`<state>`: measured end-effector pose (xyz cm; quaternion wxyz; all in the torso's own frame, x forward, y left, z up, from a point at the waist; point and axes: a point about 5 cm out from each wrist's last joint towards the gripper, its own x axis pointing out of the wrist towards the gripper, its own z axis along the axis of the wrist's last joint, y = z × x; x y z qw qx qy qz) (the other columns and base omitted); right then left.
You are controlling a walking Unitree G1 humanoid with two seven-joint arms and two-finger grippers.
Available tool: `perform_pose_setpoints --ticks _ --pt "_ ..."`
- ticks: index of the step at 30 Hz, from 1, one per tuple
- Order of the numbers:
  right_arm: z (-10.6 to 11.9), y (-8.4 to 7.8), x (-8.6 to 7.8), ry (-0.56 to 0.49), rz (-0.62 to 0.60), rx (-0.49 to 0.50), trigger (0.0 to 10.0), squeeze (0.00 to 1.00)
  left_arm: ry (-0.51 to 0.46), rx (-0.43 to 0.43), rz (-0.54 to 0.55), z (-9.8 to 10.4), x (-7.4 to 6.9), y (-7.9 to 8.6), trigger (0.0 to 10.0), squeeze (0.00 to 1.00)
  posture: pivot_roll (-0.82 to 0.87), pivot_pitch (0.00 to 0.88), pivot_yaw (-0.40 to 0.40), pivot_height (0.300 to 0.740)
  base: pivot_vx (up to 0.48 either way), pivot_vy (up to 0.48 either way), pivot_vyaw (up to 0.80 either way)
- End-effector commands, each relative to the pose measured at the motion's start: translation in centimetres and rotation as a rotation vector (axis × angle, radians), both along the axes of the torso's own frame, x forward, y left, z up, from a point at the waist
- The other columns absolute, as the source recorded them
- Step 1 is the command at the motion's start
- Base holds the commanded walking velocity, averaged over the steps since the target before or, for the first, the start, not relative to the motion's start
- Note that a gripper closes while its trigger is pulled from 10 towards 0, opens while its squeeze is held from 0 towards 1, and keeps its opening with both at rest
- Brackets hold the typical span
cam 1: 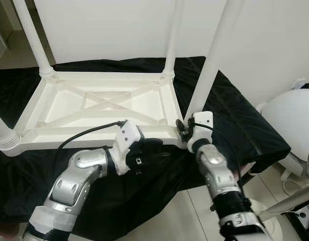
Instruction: Building children table
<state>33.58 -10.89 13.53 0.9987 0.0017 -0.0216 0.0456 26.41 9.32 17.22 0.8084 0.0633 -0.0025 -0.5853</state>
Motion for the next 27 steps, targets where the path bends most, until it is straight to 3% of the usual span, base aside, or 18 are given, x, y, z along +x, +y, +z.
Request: perform_pose_setpoints --ticks 1,5,7,12,13,22,23,27 --pt "-0.7 0.3 -0.3 0.034 -0.059 -0.003 10.0 0.00 -0.003 -0.007 0.065 0.1 0.3 -0.1 10.0 0.00 0.05 0.031 -0.025 0.740 0.000 0.000 0.00" --pt "-0.6 1.3 -0.5 0.044 -0.110 0.040 10.0 0.00 -0.004 -0.009 0.066 0.1 0.3 -0.1 10.0 0.00 0.05 0.025 -0.025 0.740 0.000 0.000 0.00" --pt "0.6 1.8 -0.7 -0.028 -0.062 0.081 10.0 0.00 -0.008 -0.011 0.064 0.2 0.3 -0.2 10.0 0.00 0.05 0.021 -0.024 0.740 0.000 0.000 0.00" --pt "1.3 1.5 -0.9 -0.068 -0.052 0.091 10.0 0.00 -0.011 -0.010 0.061 0.3 0.3 -0.2 10.0 0.00 0.04 0.021 -0.021 0.740 0.000 0.000 0.00" --pt "1.2 1.2 -1.1 -0.067 -0.067 0.100 10.0 1.00 -0.013 -0.007 0.060 0.4 0.4 -0.1 10.0 0.00 0.04 0.023 -0.018 0.740 0.000 0.000 0.00" --pt "1.2 0.7 -1.7 -0.089 -0.046 0.074 10.0 1.00 -0.014 0.001 0.058 0.3 0.5 0.1 10.0 0.00 0.03 0.029 -0.013 0.740 0.000 0.000 0.00" --pt "1.2 0.4 -1.8 -0.093 -0.012 0.068 10.0 0.00 -0.015 0.002 0.059 0.3 0.5 0.1 10.0 0.00 0.03 0.029 -0.013 0.740 0.000 0.000 0.00" --pt "1.3 -0.1 -2.1 -0.110 0.068 0.047 10.0 0.00 -0.018 0.002 0.063 0.4 0.6 0.1 10.0 0.00 0.03 0.029 -0.010 0.740 0.000 0.000 0.00"
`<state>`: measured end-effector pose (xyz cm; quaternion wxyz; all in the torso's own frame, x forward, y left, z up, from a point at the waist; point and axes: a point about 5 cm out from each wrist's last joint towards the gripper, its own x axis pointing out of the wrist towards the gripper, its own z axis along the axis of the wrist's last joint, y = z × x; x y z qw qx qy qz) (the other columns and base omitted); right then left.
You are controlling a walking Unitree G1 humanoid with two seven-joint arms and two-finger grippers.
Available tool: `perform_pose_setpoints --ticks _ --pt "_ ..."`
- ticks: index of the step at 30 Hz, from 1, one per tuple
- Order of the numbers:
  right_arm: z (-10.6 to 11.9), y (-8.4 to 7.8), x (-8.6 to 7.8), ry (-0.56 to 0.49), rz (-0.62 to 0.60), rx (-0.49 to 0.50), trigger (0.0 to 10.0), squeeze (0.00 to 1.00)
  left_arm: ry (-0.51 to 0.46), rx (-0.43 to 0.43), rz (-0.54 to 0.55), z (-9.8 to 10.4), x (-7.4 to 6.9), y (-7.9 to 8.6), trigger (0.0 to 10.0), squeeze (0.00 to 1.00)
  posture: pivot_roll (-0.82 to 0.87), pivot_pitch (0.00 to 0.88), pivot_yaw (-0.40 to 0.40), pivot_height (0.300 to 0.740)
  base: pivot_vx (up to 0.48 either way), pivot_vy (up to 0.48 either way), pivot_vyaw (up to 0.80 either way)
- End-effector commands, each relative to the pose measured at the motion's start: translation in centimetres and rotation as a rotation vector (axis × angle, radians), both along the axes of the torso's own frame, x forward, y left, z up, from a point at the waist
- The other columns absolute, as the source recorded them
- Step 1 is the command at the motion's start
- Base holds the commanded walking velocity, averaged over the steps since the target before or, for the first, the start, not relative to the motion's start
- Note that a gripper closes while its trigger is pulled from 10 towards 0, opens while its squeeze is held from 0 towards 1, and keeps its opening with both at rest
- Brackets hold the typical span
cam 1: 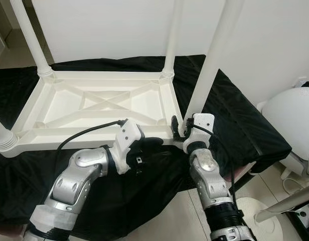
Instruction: Building children table
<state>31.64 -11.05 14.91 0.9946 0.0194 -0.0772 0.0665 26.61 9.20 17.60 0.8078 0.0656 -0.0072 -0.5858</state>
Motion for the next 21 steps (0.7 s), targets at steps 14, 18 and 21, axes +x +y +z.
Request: perform_pose_setpoints --ticks 14,18,21 --pt "-0.4 -2.0 -0.2 -0.012 0.427 -0.205 10.0 0.00 -0.016 0.006 0.076 0.3 0.7 0.5 10.0 0.00 0.04 0.028 -0.003 0.740 0.000 0.000 0.00" --pt "-0.4 -2.6 0.9 0.010 0.453 -0.243 10.0 0.00 -0.020 0.006 0.081 0.4 0.8 0.6 10.0 0.00 0.05 0.024 -0.007 0.740 0.000 0.000 0.00" --pt "-0.5 -2.7 1.3 0.021 0.467 -0.256 10.0 0.00 -0.021 0.006 0.083 0.4 0.8 0.6 10.0 0.00 0.05 0.022 -0.005 0.740 0.000 0.000 0.00"
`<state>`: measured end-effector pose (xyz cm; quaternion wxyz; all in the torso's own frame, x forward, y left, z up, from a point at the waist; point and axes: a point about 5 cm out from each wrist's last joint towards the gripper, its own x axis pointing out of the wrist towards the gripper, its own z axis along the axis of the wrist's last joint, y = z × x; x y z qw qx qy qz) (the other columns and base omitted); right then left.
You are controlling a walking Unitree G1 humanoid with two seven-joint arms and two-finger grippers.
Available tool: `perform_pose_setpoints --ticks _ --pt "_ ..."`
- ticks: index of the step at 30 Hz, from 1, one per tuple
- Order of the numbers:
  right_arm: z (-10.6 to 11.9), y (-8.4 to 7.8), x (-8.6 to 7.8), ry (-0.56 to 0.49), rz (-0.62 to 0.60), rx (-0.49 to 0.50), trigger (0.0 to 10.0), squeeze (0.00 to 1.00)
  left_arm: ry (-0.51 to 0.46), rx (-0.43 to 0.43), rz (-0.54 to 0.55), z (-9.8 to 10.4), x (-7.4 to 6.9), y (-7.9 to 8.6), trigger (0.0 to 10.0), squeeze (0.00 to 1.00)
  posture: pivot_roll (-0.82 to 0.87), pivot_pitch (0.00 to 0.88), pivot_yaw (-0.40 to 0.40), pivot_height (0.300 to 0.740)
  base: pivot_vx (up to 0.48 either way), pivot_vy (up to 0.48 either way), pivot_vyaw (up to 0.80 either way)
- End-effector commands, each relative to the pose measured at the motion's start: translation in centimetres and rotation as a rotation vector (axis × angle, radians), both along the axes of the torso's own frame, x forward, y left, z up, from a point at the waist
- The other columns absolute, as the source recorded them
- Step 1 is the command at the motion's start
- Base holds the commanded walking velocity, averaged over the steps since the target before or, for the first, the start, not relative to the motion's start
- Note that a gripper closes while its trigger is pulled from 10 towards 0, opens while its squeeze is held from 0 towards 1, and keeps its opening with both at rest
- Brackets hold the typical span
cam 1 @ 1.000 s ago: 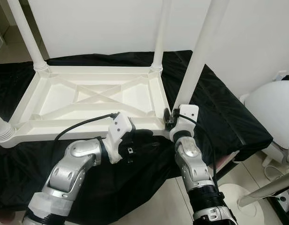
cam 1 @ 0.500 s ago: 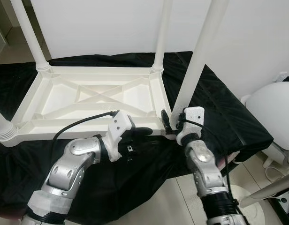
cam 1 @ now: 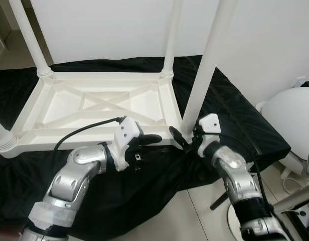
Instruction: Building children table
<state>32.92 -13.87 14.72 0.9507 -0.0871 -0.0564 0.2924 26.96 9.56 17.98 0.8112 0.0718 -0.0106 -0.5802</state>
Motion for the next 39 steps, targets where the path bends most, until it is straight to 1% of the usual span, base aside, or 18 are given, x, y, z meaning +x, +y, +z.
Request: perform_pose_setpoints --ticks 1,2,3,6,7,9,11,14,21,23,25,26,28,29,30,32,36,39 --pt "-0.3 0.1 0.0 0.010 0.021 -0.008 10.0 0.00 -0.008 0.000 0.070 0.0 0.5 0.3 10.0 0.00 0.05 0.022 -0.005 0.740 0.000 0.000 0.00" --pt "-0.6 0.1 1.1 0.037 0.042 -0.036 10.0 0.00 -0.013 -0.001 0.072 0.2 0.5 0.3 10.0 0.00 0.06 0.018 -0.003 0.740 0.000 0.000 0.00" --pt "-0.7 0.2 1.6 0.054 0.058 -0.048 10.0 0.00 -0.016 -0.001 0.072 0.2 0.6 0.3 10.0 0.00 0.06 0.015 0.000 0.740 0.000 0.000 0.00" --pt "-0.8 0.3 1.9 0.064 0.067 -0.054 10.0 0.00 -0.017 0.000 0.072 0.3 0.7 0.3 10.0 0.00 0.06 0.014 0.001 0.740 0.000 0.000 0.00" --pt "-0.7 0.5 2.2 0.073 0.088 -0.061 5.2 0.00 -0.020 0.000 0.071 0.3 0.7 0.3 10.0 0.00 0.06 0.012 0.003 0.740 0.000 0.000 0.00" --pt "-0.7 0.6 2.3 0.079 0.104 -0.069 5.2 0.00 -0.022 0.001 0.070 0.4 0.8 0.3 10.0 0.00 0.06 0.011 0.004 0.740 0.000 0.000 0.00" --pt "-0.7 0.6 2.6 0.080 0.125 -0.090 0.0 0.00 -0.026 0.002 0.069 0.5 0.8 0.3 10.0 0.00 0.07 0.009 0.004 0.740 0.000 0.000 0.00" --pt "-0.7 0.4 2.8 0.087 0.139 -0.101 0.0 0.00 -0.028 0.002 0.070 0.6 0.9 0.3 10.0 0.00 0.07 0.009 0.003 0.740 0.000 0.000 0.00" --pt "-1.2 -0.1 2.6 0.122 0.165 -0.085 0.0 0.00 -0.028 0.000 0.073 0.5 0.8 0.3 10.0 0.00 0.07 0.012 -0.004 0.740 0.000 0.000 0.00" --pt "-1.4 -0.3 2.6 0.132 0.165 -0.069 0.0 0.00 -0.027 -0.002 0.073 0.5 0.8 0.3 10.0 0.00 0.07 0.012 -0.009 0.740 0.000 0.000 0.00" --pt "-1.5 -0.5 2.5 0.140 0.134 -0.035 0.0 0.00 -0.027 -0.005 0.070 0.4 0.7 0.1 10.0 0.00 0.06 0.009 -0.014 0.740 0.000 0.000 0.00" --pt "-1.4 -0.6 2.5 0.141 0.106 -0.017 9.9 0.00 -0.026 -0.007 0.068 0.4 0.7 0.1 10.0 0.00 0.06 0.009 -0.014 0.740 0.000 0.000 0.00" --pt "-1.4 -0.6 2.5 0.141 0.106 -0.017 9.9 0.00 -0.026 -0.007 0.068 0.4 0.7 0.1 10.0 0.00 0.06 0.009 -0.014 0.740 0.000 0.000 0.00" --pt "-1.2 -0.6 2.7 0.137 0.044 0.017 10.0 0.00 -0.026 -0.008 0.063 0.4 0.6 -0.1 10.0 0.00 0.06 0.009 -0.014 0.740 0.000 0.000 0.00" --pt "-1.2 -0.6 2.7 0.137 0.044 0.017 10.0 0.00 -0.026 -0.008 0.063 0.4 0.6 -0.1 10.0 0.00 0.06 0.009 -0.014 0.740 0.000 0.000 0.00" --pt "-1.0 0.0 2.5 0.117 -0.017 0.059 10.0 0.00 -0.021 -0.008 0.057 0.2 0.6 -0.3 10.0 0.00 0.05 0.011 -0.026 0.740 0.000 0.000 0.00" --pt "-0.8 0.4 2.4 0.104 -0.063 0.085 10.0 0.00 -0.016 -0.009 0.055 0.1 0.5 -0.4 10.0 0.00 0.05 0.011 -0.026 0.740 0.000 0.000 0.00" --pt "-1.0 1.1 1.9 0.099 -0.201 0.126 10.0 0.00 -0.013 -0.013 0.057 0.0 0.3 -0.4 10.0 0.00 0.05 0.018 -0.037 0.740 0.000 0.000 0.00"
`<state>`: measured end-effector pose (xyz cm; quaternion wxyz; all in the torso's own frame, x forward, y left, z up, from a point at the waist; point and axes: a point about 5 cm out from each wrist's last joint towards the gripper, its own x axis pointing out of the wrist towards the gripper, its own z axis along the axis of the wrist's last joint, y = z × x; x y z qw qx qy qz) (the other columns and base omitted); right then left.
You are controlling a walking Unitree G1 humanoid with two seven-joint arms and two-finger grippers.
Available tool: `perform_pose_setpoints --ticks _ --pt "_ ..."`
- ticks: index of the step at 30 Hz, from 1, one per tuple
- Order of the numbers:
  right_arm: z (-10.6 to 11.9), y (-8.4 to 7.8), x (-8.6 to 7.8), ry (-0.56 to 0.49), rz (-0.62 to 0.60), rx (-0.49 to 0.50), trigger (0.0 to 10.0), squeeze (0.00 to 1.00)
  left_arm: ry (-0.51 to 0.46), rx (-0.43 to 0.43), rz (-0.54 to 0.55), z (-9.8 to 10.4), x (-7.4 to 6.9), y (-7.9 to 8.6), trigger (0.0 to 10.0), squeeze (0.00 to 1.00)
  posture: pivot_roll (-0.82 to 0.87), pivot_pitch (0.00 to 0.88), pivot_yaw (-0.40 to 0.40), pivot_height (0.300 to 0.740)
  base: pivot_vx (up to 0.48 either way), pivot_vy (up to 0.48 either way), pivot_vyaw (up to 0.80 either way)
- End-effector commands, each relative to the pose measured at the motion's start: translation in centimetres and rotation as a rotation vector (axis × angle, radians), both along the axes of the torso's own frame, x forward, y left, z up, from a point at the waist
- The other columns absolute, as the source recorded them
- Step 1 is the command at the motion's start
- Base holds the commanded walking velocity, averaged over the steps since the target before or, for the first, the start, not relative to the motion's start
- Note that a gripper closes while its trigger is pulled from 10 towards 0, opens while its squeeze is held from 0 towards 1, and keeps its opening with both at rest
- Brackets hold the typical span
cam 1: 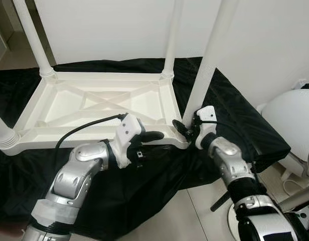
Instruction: Building children table
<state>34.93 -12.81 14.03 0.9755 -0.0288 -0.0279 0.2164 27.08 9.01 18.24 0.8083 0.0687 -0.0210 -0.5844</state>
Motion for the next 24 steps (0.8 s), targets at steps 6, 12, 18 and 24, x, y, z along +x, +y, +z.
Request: perform_pose_setpoints --ticks 6,12,18,24 --pt "-1.1 1.5 -1.1 0.054 -0.260 0.102 10.0 0.00 0.010 -0.002 0.076 -0.5 -0.1 0.1 10.0 0.00 0.05 0.021 -0.039 0.740 0.000 0.000 0.00" --pt "-1.2 3.6 -1.7 0.078 -0.419 0.169 10.0 0.00 0.013 -0.004 0.068 -0.6 -0.2 -0.1 10.0 0.00 0.04 0.026 -0.042 0.740 0.000 0.000 0.00" --pt "-0.4 4.1 -2.2 0.057 -0.417 0.179 10.0 0.00 0.020 -0.006 0.059 -0.7 -0.3 -0.2 10.0 0.00 0.03 0.026 -0.034 0.740 0.000 0.000 0.00" --pt "-0.5 3.9 -2.5 0.049 -0.408 0.177 10.0 1.00 0.017 -0.008 0.058 -0.6 -0.2 -0.3 10.0 0.00 0.03 0.028 -0.037 0.740 0.000 0.000 0.00"
